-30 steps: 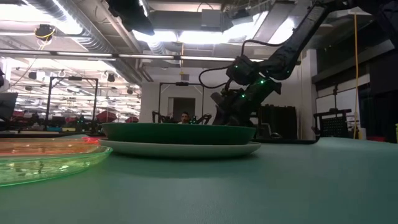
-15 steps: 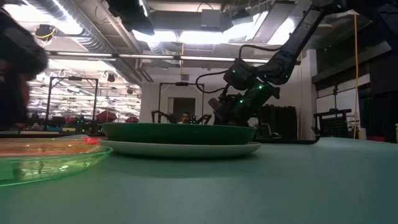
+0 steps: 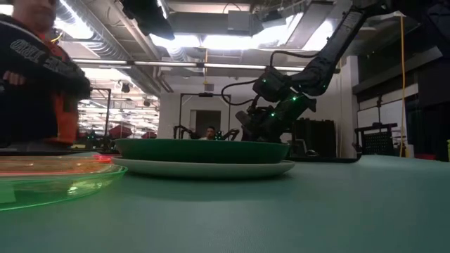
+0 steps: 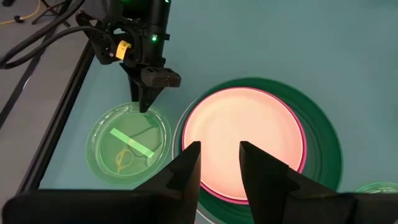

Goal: Stack plastic plates
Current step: Stack the top transparent green plate on top of the peach plate

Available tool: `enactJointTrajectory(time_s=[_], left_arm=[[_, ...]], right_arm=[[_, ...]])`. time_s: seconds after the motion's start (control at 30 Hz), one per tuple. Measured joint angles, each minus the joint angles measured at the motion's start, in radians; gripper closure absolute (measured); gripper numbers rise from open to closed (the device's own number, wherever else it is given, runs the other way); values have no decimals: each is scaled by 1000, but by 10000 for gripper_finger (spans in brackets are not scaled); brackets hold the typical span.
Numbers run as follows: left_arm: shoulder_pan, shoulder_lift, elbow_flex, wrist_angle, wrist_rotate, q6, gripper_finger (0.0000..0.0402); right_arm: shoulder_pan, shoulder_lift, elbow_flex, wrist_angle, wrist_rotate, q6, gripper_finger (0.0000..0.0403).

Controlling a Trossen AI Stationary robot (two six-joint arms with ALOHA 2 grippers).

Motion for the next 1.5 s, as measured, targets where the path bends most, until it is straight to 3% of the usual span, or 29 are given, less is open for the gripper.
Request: enactJointTrajectory(time_s=[1.5], left_arm=[[0, 0, 0, 0, 0, 0, 298]], right_arm=[[0, 1, 0, 5, 10, 2, 360]])
